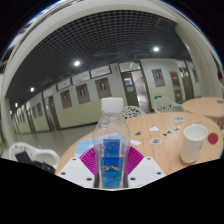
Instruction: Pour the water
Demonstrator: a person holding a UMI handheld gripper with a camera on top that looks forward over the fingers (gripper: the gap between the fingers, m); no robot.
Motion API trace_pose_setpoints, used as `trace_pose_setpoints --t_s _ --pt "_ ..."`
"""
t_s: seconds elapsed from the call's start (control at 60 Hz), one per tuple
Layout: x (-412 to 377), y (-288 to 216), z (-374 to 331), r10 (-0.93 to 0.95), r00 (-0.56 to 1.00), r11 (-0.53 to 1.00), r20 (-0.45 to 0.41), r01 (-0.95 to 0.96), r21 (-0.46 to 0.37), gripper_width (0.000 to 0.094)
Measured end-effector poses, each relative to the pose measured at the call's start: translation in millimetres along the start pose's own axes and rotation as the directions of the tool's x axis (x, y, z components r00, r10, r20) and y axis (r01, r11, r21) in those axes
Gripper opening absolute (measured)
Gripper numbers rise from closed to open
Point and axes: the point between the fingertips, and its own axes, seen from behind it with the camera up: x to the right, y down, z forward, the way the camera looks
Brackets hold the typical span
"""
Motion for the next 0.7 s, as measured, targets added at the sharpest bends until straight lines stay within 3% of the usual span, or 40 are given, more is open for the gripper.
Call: trace_pose_setpoints --t_s 0.133,0.217,0.283,0.383,0.5,0.6,0.7 --pt "18.9 -48.4 -0.2 0.426 0.899 0.901 0.098 -0.431 0.045 0.0316" --pt "22.4 -75.4 -11.0 0.744 0.637 0.650 0.204 -0.760 -0.001 0.0315" --pt "25.9 -90.6 -28.3 0.891 0.381 0.405 0.246 -0.913 -0.054 0.0315" --pt "57.4 -91.1 -32.3 0.963 0.156 0.173 0.218 -0.983 -0.064 0.0329" --pt "85.4 -93.4 -40.6 0.976 -0.012 0.004 0.216 -0.997 -0.074 0.0333" --pt "75.0 -102.2 -38.9 0.964 -0.135 -0.107 0.230 -0.986 -0.131 0.0346" --pt "79.0 -99.3 -43.9 0.965 -0.163 -0.140 0.204 -0.982 -0.126 0.0344"
